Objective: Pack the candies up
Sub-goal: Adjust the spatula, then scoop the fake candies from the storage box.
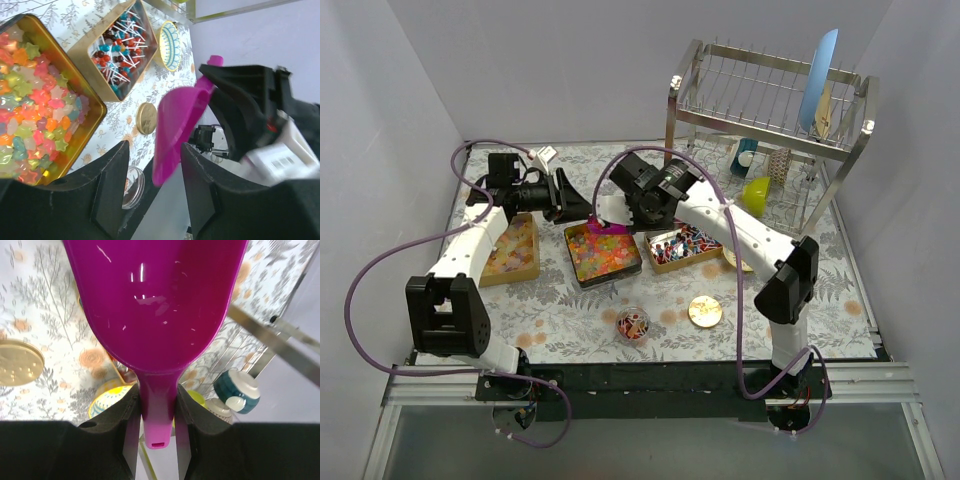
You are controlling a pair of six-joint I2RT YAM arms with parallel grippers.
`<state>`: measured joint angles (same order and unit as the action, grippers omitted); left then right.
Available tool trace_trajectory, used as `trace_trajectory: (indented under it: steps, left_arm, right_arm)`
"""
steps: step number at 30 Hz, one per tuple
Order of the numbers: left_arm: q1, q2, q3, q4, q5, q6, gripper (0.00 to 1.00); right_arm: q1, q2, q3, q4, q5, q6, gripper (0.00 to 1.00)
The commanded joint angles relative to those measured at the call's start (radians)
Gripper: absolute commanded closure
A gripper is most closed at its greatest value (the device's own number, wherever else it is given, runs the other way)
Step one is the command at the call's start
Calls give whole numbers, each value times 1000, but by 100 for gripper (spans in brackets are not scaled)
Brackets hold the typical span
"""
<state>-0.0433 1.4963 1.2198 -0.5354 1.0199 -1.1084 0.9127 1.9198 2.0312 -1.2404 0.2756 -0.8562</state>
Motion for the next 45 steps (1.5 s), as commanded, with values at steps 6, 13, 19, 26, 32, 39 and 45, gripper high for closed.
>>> trace_trajectory:
  steps: [6,13,19,26,32,39,45]
  left_arm:
    - [-4,1,-54,-3,-67,15,57]
    - [-1,2,-94,-15,-116,39,58]
    - [29,24,-75,-26,-152,56,57]
    - [148,-117,-17,-94,-329,19,52]
    - [152,-202,-184,-192,-471,-38,84]
    - [149,-219,-390,-166,-437,-125,100]
    - [120,-191,-551,-62,-385,-192,100]
  right_arm:
    - [55,27,202,30,-24,46,99]
    - [54,-87,121,107,-159,28,99]
    - [28,-123,90,133,-262,16,99]
    - [-27,-107,-6,127,-213,-150,99]
    - [-51,-45,3,105,-147,-355,99]
    - [-51,100,119,84,-92,-564,99]
    - [-49,169,132,128,-7,-705,99]
